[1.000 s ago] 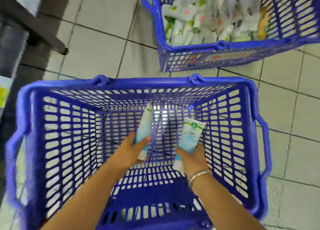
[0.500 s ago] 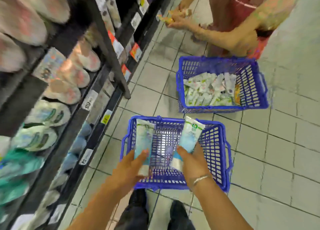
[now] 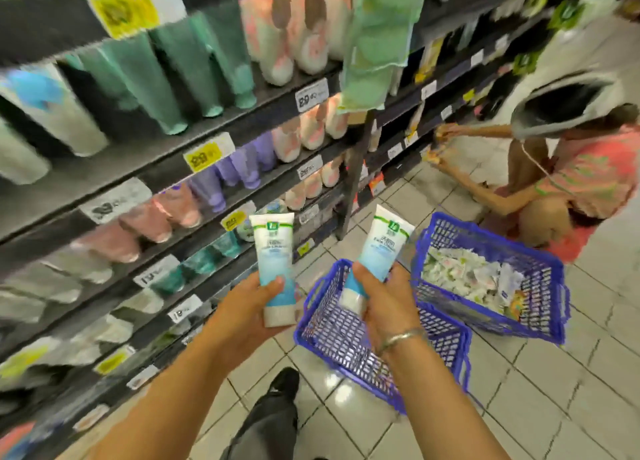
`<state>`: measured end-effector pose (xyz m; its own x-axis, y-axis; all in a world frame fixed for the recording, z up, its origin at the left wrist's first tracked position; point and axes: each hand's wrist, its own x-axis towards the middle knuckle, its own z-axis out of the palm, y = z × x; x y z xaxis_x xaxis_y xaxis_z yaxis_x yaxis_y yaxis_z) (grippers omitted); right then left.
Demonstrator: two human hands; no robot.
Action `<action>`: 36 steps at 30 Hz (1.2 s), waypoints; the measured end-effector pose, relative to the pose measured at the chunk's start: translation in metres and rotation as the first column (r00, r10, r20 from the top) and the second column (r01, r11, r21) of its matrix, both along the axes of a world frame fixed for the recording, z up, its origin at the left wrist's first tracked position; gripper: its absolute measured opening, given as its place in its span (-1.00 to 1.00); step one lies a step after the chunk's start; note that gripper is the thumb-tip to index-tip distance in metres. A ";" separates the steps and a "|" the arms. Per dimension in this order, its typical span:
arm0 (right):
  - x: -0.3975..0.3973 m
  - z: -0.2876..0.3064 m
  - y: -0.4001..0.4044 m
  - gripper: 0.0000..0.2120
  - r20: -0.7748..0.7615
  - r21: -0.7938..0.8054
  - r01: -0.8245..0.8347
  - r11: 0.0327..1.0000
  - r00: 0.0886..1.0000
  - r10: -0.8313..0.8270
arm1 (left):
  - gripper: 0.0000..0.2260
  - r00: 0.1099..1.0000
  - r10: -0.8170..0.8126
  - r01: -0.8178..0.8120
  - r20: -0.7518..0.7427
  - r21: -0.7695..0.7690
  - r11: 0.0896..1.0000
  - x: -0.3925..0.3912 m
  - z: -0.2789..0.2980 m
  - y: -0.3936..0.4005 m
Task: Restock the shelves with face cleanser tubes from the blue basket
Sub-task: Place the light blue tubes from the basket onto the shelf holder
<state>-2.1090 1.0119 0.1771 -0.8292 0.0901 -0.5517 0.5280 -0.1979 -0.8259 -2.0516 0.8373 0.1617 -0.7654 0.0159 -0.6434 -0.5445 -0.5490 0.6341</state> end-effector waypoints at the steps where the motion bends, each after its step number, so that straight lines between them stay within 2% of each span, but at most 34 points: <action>1: 0.013 0.011 -0.006 -0.71 -0.020 -0.005 -0.068 0.998 0.997 0.068 | -0.64 0.999 0.038 -0.038 -0.004 -0.003 0.999 0.017 0.014 -0.002; 3: 0.037 0.034 -0.020 -0.76 -0.076 -0.025 -0.217 0.976 0.974 0.215 | -0.52 0.990 0.137 -0.137 -0.034 -0.021 0.990 0.048 0.042 -0.008; 4: 0.047 0.046 -0.029 -0.78 -0.112 -0.028 -0.277 0.961 0.956 0.272 | -0.53 0.979 0.193 -0.195 -0.067 -0.034 0.980 0.062 0.056 -0.012; 7: 0.070 0.085 -0.053 -0.79 -0.204 -0.035 -0.388 0.921 0.905 0.373 | -0.70 0.930 0.333 -0.343 -0.157 -0.037 0.939 0.101 0.099 -0.022; 10: 0.098 0.116 -0.070 -0.79 -0.292 -0.040 -0.512 0.858 0.828 0.480 | -0.60 0.860 0.460 -0.471 -0.222 0.002 0.882 0.155 0.133 -0.024; 15: 0.143 0.185 -0.131 -0.78 -0.410 -0.011 -0.698 0.716 0.656 0.634 | -0.68 0.700 0.638 -0.673 -0.321 0.001 0.739 0.237 0.195 -0.056; 21: 0.218 0.268 -0.208 -0.77 -0.540 -0.046 -0.831 0.555 0.488 0.686 | -0.63 0.587 0.633 -0.750 -0.505 -0.044 0.660 0.321 0.266 -0.096; 23: 0.247 0.296 -0.235 -0.72 -0.579 -0.056 -0.869 0.491 0.429 0.693 | -0.54 0.544 0.618 -0.774 -0.568 -0.056 0.630 0.355 0.292 -0.116; 26: 0.295 0.337 -0.277 -0.68 -0.644 -0.044 -0.908 0.416 0.344 0.684 | -0.63 0.519 0.561 -0.800 -0.644 -0.134 0.585 0.411 0.331 -0.151; 28: 0.328 0.361 -0.303 -0.63 -0.681 -0.055 -0.919 0.390 0.320 0.658 | -0.62 0.518 0.532 -0.812 -0.670 -0.189 0.552 0.449 0.356 -0.174; 30: 0.358 0.382 -0.324 -0.63 -0.721 -0.064 -0.928 0.368 0.298 0.626 | -0.56 0.512 0.490 -0.820 -0.706 -0.232 0.524 0.483 0.377 -0.194; 33: 0.393 0.412 -0.350 -0.68 -0.777 -0.085 -0.947 0.310 0.257 0.574 | -0.24 0.500 0.442 -0.835 -0.745 -0.278 0.475 0.524 0.409 -0.221; 34: 0.402 0.423 -0.357 -0.65 -0.795 -0.081 -0.954 0.290 0.237 0.558 | -0.21 0.489 0.428 -0.842 -0.760 -0.284 0.458 0.535 0.418 -0.231; 36: 0.418 0.444 -0.370 -0.55 -0.828 -0.045 -0.966 0.254 0.178 0.531 | -0.29 0.470 0.387 -0.853 -0.793 -0.295 0.431 0.553 0.437 -0.251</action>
